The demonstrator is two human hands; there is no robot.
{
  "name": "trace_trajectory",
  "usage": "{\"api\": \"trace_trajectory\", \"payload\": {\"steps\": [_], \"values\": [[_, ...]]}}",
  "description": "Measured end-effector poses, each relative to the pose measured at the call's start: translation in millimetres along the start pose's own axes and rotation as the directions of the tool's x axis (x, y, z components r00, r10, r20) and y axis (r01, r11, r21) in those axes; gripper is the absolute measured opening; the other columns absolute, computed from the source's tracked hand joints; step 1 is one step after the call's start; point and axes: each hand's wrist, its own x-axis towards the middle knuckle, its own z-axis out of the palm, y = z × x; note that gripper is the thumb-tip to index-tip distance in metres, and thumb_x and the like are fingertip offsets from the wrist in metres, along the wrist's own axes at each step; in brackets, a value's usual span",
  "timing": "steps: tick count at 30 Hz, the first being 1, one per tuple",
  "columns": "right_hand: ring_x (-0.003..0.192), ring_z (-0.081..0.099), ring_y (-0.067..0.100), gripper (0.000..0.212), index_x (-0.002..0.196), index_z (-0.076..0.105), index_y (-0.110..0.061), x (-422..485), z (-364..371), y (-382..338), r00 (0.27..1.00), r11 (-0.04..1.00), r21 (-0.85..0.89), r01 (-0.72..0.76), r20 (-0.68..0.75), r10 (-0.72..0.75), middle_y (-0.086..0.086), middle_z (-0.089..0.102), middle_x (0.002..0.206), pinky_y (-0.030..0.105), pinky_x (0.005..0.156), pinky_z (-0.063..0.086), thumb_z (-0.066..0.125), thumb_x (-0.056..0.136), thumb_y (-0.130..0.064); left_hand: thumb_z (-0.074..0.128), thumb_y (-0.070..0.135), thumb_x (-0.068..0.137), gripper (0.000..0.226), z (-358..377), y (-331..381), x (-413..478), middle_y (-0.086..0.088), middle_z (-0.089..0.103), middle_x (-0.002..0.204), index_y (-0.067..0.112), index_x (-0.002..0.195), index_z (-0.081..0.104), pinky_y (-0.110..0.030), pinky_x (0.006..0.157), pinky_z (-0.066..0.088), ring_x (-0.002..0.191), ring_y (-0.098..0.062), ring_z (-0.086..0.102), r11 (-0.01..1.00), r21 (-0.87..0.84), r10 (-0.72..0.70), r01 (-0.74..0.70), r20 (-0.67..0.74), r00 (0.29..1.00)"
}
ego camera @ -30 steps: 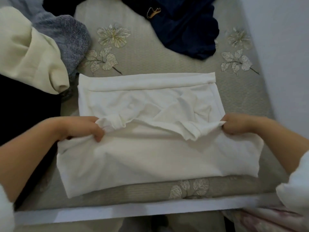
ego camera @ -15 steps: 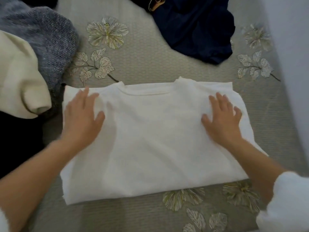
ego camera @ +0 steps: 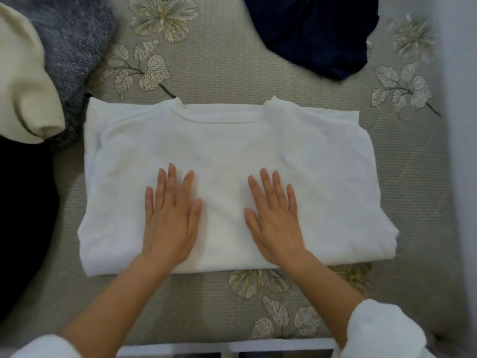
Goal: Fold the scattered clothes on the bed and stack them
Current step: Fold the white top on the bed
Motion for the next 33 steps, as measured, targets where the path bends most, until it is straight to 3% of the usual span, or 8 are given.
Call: {"api": "trace_trajectory", "payload": {"steps": [2,5,15,17,21,26,29,33], "values": [[0.148,0.011,0.023,0.058,0.152,0.026,-0.019,-24.5,11.9,-1.7,0.994,0.994,-0.043,0.1,0.047,-0.098,0.006,0.017,0.16,0.047,0.117,0.012,0.03,0.099,-0.041,0.01,0.049,0.096,0.061,17.6,18.3,-20.3,-0.003,-0.007,0.16,0.029,0.153,0.006,-0.034,0.115,-0.013,0.146,-0.015,-0.015,1.0,-0.012,-0.014,0.014,0.001,1.0],[0.148,0.013,0.021,0.061,0.152,0.025,-0.021,-45.4,19.8,36.0,0.99,0.984,-0.139,0.109,0.102,-0.095,0.005,0.017,0.16,0.044,0.117,0.014,0.025,0.098,-0.048,0.009,0.056,0.094,0.062,35.7,2.0,-47.8,-0.009,-0.008,0.16,0.033,0.152,0.005,-0.046,0.117,-0.007,0.147,-0.027,-0.012,0.965,0.018,-0.262,0.263,-0.018,0.965],[0.149,-0.002,0.018,0.057,0.153,0.011,-0.036,-70.8,-17.0,131.5,0.962,0.956,-0.177,-0.234,0.103,0.254,-0.002,0.005,0.162,0.041,0.118,-0.01,0.012,0.098,-0.053,0.022,0.052,0.099,0.059,32.1,-6.0,-51.8,-0.013,-0.02,0.157,0.033,0.152,0.003,-0.052,0.111,-0.018,0.143,-0.031,-0.024,0.785,-0.063,-0.619,0.616,-0.066,0.783],[0.148,-0.009,0.015,0.056,0.152,0.004,-0.038,-67.2,-25.2,139.6,0.954,0.951,-0.125,-0.281,0.069,0.291,-0.003,-0.002,0.161,0.038,0.116,-0.016,0.011,0.098,-0.052,0.022,0.044,0.101,0.059,35.3,15.8,-43.3,-0.017,-0.016,0.157,0.025,0.153,0.002,-0.05,0.113,-0.015,0.145,-0.029,-0.019,0.826,-0.09,-0.563,0.556,-0.078,0.823],[0.147,-0.015,0.015,0.06,0.152,-0.003,-0.031,-52.3,-36.1,165.1,0.979,0.974,-0.15,-0.172,0.085,0.186,-0.003,-0.011,0.159,0.038,0.116,-0.016,0.009,0.097,-0.052,0.015,0.048,0.095,0.064,60.1,94.2,-20.3,-0.014,-0.009,0.159,0.023,0.153,0.007,-0.041,0.115,-0.013,0.146,-0.023,-0.016,0.987,-0.043,-0.158,0.155,-0.077,0.984],[0.148,0.003,0.02,0.069,0.154,0.001,-0.018,-33.4,-47.7,193.1,0.945,0.939,0.116,-0.324,0.094,0.314,0.004,0.0,0.162,0.035,0.119,0.005,0.028,0.099,-0.051,0.022,0.045,0.097,0.061,97.0,165.8,-1.0,-0.013,0.002,0.16,0.022,0.153,0.014,-0.039,0.117,-0.002,0.148,-0.026,-0.002,0.996,0.026,0.089,-0.088,-0.045,0.995],[0.135,0.032,0.023,0.072,0.148,0.024,-0.014,-30.7,-55.3,195.1,0.881,0.8,0.409,-0.439,0.024,0.472,0.007,0.029,0.148,0.042,0.112,0.03,0.058,0.091,-0.041,0.024,0.045,0.097,0.061,104.1,164.6,-0.7,-0.012,0.004,0.16,0.021,0.153,0.015,-0.039,0.118,0.002,0.148,-0.026,0.0,0.996,0.041,0.087,-0.085,-0.066,0.994],[0.106,0.056,0.016,0.067,0.13,0.041,-0.014,-16.6,-72.9,197.9,0.741,0.485,0.617,-0.619,0.255,0.622,0.0,0.052,0.119,0.034,0.085,0.049,0.077,0.076,-0.031,0.026,0.045,0.097,0.061,104.1,166.8,0.5,-0.013,0.007,0.159,0.021,0.152,0.018,-0.04,0.118,0.005,0.148,-0.026,0.003,0.995,0.049,0.093,-0.089,-0.078,0.993]]}}
